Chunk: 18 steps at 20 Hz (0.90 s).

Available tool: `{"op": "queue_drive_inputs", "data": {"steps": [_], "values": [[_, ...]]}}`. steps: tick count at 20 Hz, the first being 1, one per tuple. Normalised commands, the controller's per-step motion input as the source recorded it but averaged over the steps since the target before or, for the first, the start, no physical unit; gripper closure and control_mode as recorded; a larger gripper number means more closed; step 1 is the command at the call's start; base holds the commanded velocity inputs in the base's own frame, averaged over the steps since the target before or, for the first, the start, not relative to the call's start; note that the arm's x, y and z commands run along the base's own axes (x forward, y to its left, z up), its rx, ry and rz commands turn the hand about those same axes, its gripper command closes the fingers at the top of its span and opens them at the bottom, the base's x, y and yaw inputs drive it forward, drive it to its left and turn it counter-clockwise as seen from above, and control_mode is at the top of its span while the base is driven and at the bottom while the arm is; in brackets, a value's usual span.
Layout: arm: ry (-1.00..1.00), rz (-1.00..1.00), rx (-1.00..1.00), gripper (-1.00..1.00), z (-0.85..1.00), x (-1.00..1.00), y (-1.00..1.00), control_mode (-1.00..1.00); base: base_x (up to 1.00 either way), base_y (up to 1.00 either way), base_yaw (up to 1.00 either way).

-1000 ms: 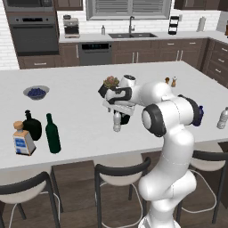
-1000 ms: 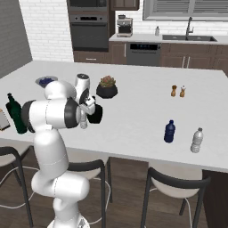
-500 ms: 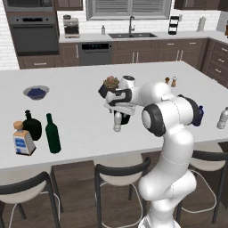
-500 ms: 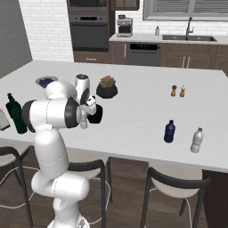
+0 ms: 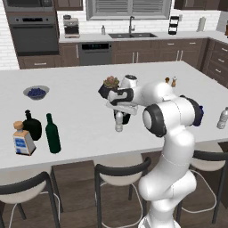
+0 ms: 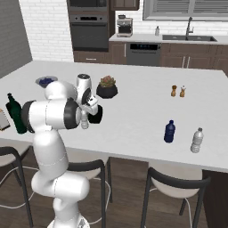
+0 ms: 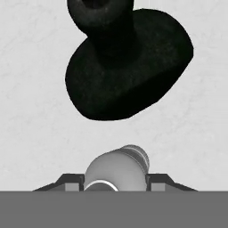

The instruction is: Move the plastic bottles in the middle to the plastics group, and the glass bottles in the middle to the glass group.

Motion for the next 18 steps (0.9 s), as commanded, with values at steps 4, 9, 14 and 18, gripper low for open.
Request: {"op": "queue_drive_inputs", "data": {"steps": [4, 9, 14, 18], "values": [[0.0, 0.0, 0.03, 1.0, 0.14, -0.66, -0.37, -1.0, 0.0, 0.0, 0.0], [0.0, 0.0, 0.0, 1.0, 0.13, -0.74, -0.49, -1.0, 0.0, 0.0, 0.0], [0.0, 0.0, 0.0, 1.0, 0.12, -0.68, -0.74, -1.0, 0.0, 0.0, 0.0], [0.0, 0.0, 0.0, 1.0, 0.16, -0.54, -0.88, -1.0, 0.0, 0.0, 0.0]]}}
